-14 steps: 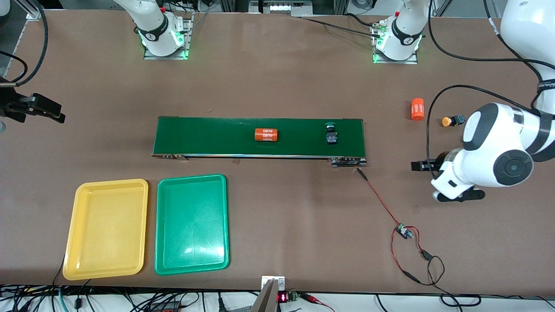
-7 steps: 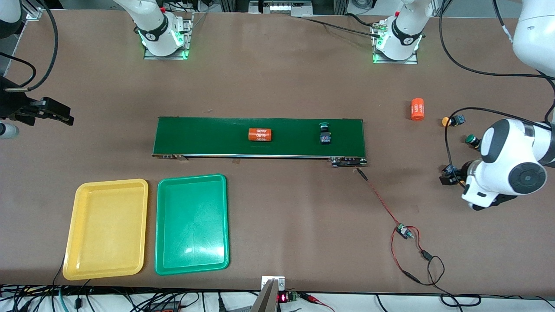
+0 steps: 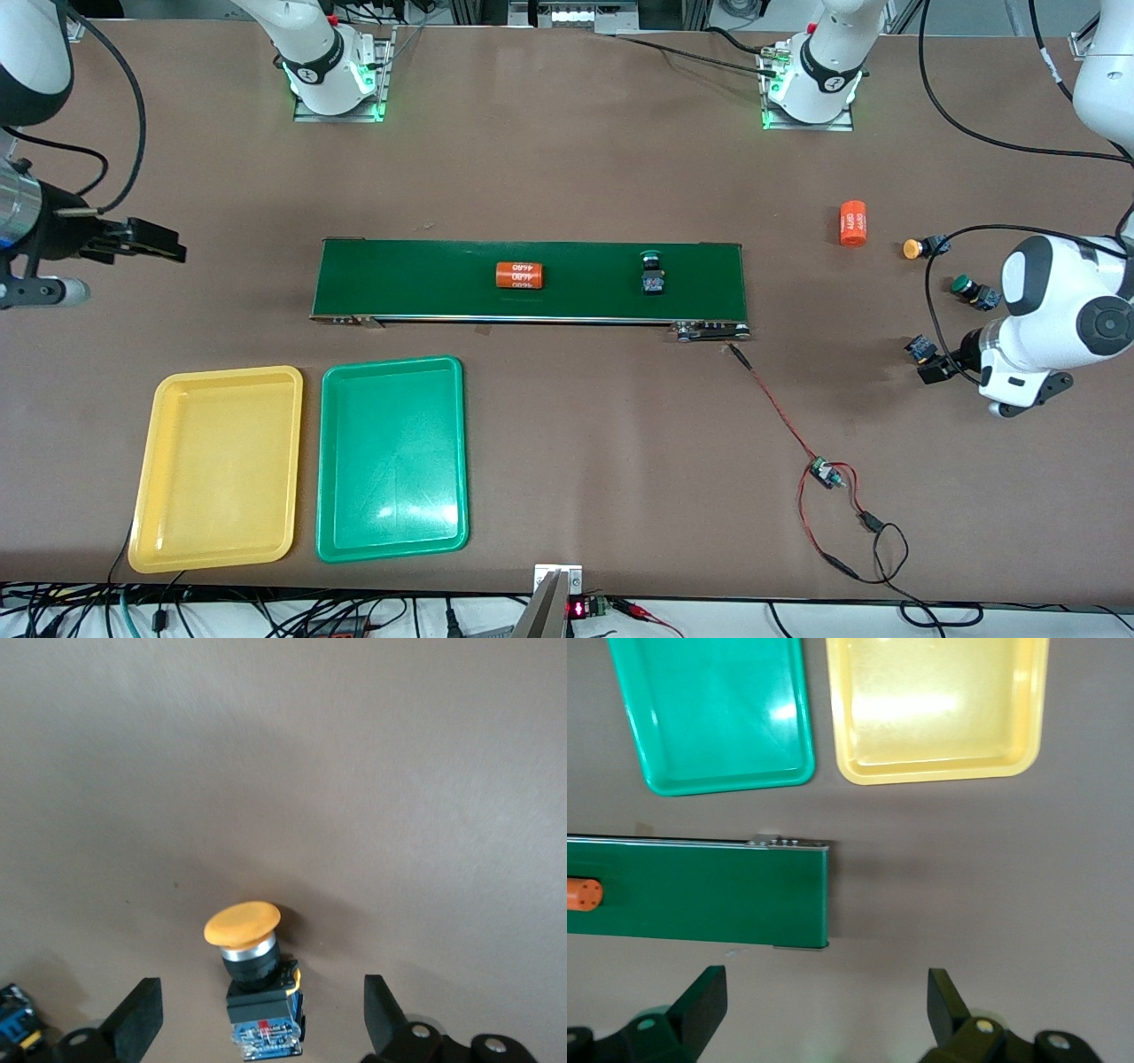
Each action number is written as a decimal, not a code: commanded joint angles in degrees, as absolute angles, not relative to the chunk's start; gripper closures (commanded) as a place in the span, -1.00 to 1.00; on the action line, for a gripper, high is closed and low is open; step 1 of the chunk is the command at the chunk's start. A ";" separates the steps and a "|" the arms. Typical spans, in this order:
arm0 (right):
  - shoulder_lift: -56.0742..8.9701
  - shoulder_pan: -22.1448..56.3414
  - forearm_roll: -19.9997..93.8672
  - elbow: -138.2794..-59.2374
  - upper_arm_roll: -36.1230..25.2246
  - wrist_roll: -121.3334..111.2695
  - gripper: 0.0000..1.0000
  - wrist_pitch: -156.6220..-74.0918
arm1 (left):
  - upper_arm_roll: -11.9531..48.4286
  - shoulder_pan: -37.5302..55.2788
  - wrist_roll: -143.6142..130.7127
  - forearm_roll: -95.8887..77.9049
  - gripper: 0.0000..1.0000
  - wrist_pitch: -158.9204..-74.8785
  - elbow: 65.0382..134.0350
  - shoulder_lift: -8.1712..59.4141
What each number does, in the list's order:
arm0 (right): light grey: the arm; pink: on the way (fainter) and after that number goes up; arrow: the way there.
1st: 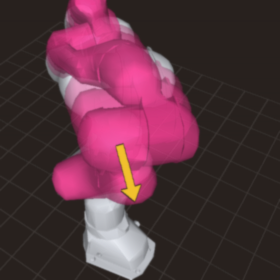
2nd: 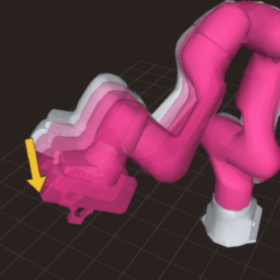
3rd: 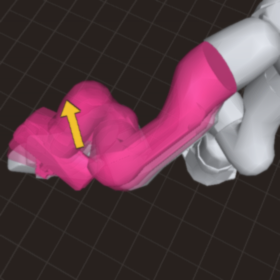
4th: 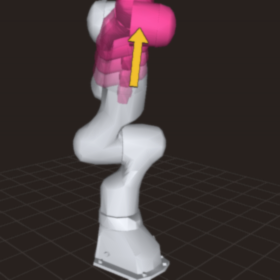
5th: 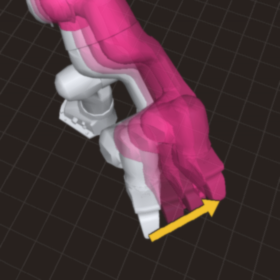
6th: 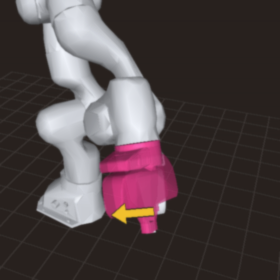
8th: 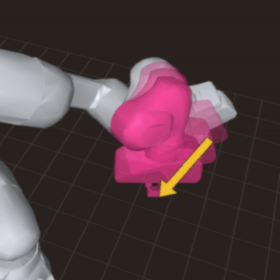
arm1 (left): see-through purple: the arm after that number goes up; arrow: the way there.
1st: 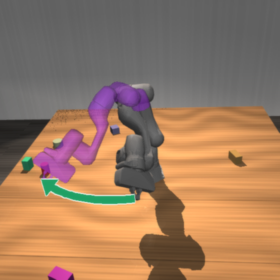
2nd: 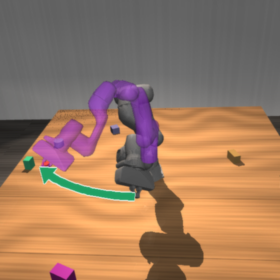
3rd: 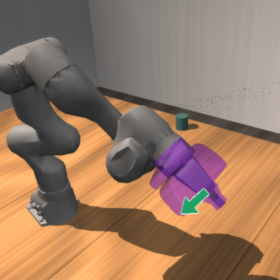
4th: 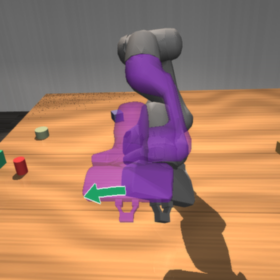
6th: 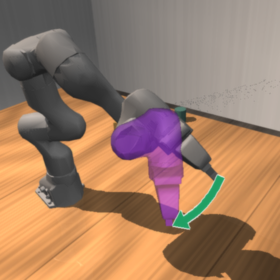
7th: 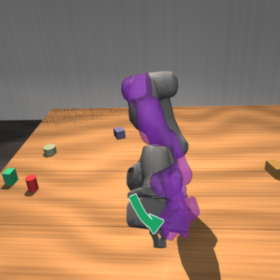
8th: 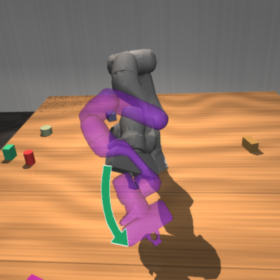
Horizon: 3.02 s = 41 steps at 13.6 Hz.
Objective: Sort buttons by color to trays
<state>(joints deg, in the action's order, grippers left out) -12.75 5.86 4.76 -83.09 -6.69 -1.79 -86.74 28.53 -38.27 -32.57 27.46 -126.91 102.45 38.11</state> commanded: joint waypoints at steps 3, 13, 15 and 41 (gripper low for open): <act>-14.67 12.99 5.97 -82.88 -6.50 1.30 -1.00 -87.80 | 29.27 -39.90 -33.05 29.00 -0.84 -128.76 105.20 38.40; -16.96 17.05 5.19 -82.97 -6.86 7.28 -1.00 -92.01 | 29.36 -39.99 -32.96 29.00 0.34 -127.97 104.85 38.68; -16.96 17.31 5.53 -82.79 -6.86 7.65 -1.00 -92.63 | 30.14 -39.90 -32.96 29.00 0.34 -125.35 104.42 37.89; -19.23 35.05 5.98 -84.81 -6.59 31.54 -1.00 -94.91 | 59.23 -24.34 -45.97 28.30 -1.00 -115.05 111.62 35.86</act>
